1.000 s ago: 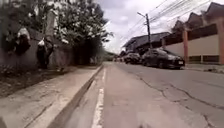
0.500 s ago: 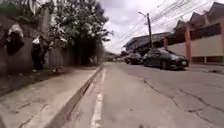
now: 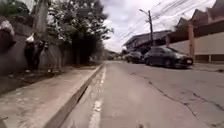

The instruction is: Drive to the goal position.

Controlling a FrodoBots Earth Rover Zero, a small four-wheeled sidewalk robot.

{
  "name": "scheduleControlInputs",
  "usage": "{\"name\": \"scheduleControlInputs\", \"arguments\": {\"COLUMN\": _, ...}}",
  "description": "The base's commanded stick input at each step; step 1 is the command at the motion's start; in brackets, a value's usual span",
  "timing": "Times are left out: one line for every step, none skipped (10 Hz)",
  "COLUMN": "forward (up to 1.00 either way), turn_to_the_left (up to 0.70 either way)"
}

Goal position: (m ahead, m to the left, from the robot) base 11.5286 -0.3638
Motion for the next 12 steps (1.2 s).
{"name": "scheduleControlInputs", "arguments": {"forward": 0.70, "turn_to_the_left": 0.19}}
{"name": "scheduleControlInputs", "arguments": {"forward": 0.70, "turn_to_the_left": 0.17}}
{"name": "scheduleControlInputs", "arguments": {"forward": 0.70, "turn_to_the_left": 0.05}}
{"name": "scheduleControlInputs", "arguments": {"forward": 0.70, "turn_to_the_left": 0.00}}
{"name": "scheduleControlInputs", "arguments": {"forward": 0.70, "turn_to_the_left": 0.00}}
{"name": "scheduleControlInputs", "arguments": {"forward": 0.70, "turn_to_the_left": 0.00}}
{"name": "scheduleControlInputs", "arguments": {"forward": 0.70, "turn_to_the_left": 0.00}}
{"name": "scheduleControlInputs", "arguments": {"forward": 0.70, "turn_to_the_left": 0.00}}
{"name": "scheduleControlInputs", "arguments": {"forward": 0.70, "turn_to_the_left": -0.13}}
{"name": "scheduleControlInputs", "arguments": {"forward": 0.70, "turn_to_the_left": -0.30}}
{"name": "scheduleControlInputs", "arguments": {"forward": 0.70, "turn_to_the_left": -0.24}}
{"name": "scheduleControlInputs", "arguments": {"forward": 0.70, "turn_to_the_left": -0.08}}
